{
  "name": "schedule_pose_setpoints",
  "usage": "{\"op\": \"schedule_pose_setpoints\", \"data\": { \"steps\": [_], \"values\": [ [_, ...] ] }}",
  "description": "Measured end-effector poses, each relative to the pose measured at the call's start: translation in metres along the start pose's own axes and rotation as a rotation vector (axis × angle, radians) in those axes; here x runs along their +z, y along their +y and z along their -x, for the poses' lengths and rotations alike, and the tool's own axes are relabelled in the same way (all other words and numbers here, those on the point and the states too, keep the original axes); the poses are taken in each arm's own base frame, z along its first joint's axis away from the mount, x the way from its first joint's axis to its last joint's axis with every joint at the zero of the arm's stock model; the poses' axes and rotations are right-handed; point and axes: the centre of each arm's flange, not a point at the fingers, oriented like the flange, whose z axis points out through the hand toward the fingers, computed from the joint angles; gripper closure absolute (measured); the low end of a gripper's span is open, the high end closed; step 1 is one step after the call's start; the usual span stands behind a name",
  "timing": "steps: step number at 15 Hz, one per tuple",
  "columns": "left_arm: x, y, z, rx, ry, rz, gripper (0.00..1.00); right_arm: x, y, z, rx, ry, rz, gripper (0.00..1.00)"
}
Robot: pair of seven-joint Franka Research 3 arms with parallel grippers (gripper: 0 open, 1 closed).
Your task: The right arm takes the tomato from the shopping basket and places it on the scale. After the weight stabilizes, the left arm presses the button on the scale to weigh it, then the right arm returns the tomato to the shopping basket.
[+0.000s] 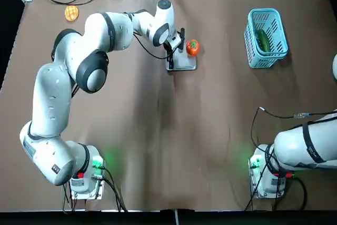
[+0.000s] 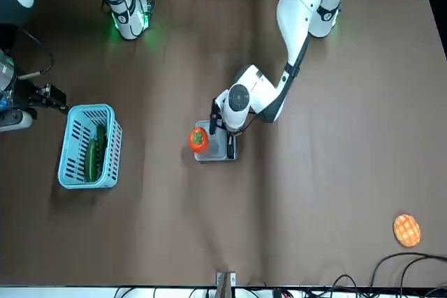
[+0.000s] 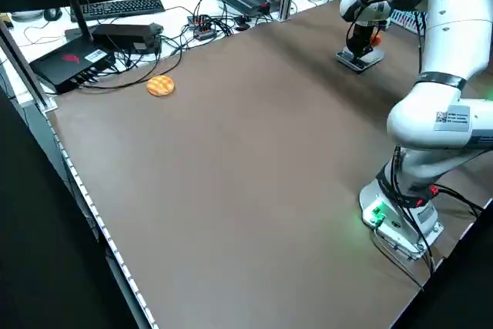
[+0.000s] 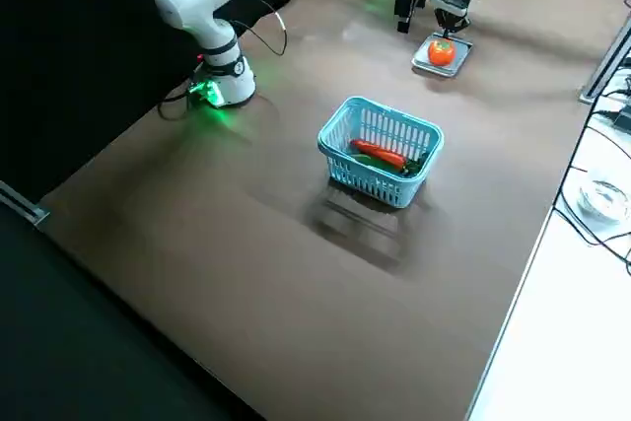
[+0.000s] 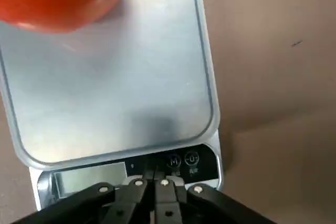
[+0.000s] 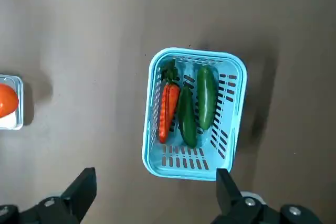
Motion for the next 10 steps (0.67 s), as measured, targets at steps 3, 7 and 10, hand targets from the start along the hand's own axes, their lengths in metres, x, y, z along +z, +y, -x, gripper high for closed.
{"op": "schedule_pose_setpoints", "data": {
  "steps": [3,7,10],
  "values": [
    [0.0,0.0,-0.0001,0.0,0.0,0.0,0.99,0.0009,0.001,0.0002,0.002,-0.002,0.0,0.0],
    [0.0004,0.0,0.0,-0.003,0.0,0.0,0.99,0.0025,0.0025,0.001,0.004,-0.009,-0.001,0.0],
    [0.0006,-0.0001,0.0,-0.005,0.0,0.0,0.99,0.004,0.0029,0.0022,0.005,-0.02,-0.002,0.0]
  ]
}}
